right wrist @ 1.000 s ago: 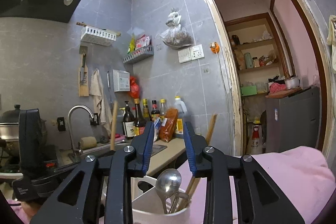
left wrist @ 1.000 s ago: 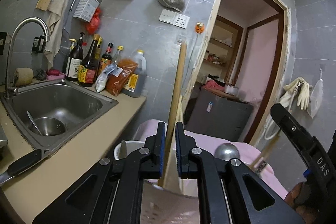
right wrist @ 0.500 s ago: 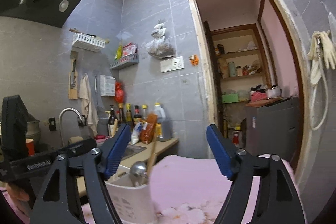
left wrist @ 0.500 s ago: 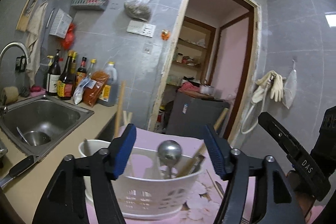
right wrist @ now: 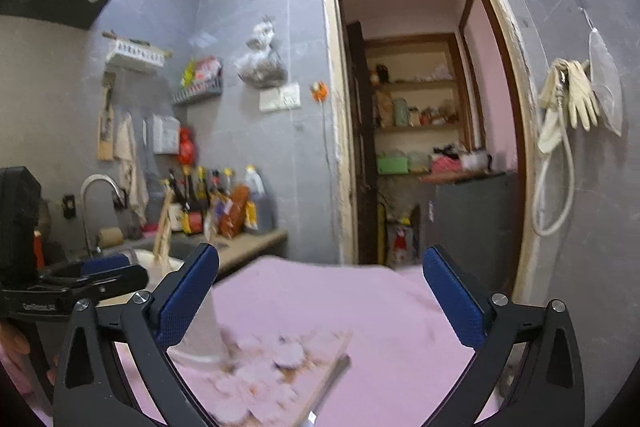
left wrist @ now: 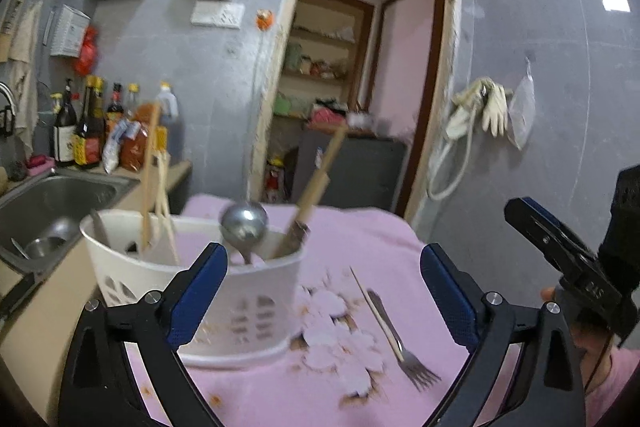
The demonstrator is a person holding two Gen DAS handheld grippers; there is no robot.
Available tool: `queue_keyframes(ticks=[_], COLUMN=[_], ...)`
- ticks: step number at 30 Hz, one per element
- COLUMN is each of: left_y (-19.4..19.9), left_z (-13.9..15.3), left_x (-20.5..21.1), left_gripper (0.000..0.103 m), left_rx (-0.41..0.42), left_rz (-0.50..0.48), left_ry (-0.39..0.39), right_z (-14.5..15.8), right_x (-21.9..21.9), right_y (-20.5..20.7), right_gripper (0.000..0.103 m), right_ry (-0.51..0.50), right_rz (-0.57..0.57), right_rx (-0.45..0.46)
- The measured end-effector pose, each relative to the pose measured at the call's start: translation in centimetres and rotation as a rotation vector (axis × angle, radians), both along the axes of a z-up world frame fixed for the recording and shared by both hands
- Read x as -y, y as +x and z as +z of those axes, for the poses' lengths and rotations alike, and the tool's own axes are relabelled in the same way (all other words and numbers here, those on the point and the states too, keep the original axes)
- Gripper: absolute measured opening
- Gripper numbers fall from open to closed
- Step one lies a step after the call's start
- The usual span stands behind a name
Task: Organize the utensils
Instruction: 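Close the left gripper on the last chopstick while the right gripper grasps the fork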
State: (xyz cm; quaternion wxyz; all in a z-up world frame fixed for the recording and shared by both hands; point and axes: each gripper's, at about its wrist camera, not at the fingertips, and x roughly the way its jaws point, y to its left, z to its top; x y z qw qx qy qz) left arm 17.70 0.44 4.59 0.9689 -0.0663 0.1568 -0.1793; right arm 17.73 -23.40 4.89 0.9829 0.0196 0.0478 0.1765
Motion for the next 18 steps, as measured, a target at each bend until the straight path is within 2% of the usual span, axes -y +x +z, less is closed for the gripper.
queue_keyframes(ticks=[12,15,18], left_y=[1.2,2.2,3.1], left_z=[-4.7,-5.6,-6.4], left_x=[4.0,4.3,4.5], left_gripper=[0.095,0.095,0.095], left_rx=[-0.201,-0.264,-0.328], left_rz=[-0.021,-0.019,-0.021], left_ry=[0.145,0.173,0.198], right_z=[-5.3,-6.8,-7.9], right_x=[1.7,1.3,1.1], right_y=[3.9,5.1,6.3], right_gripper=[0.102,0.096,0.083], right_ry=[-0.104,-0.149,-0.18], right_rz=[-0.054,-0.05,-0.036], right_rx=[-0.357,-0.449,-0.524])
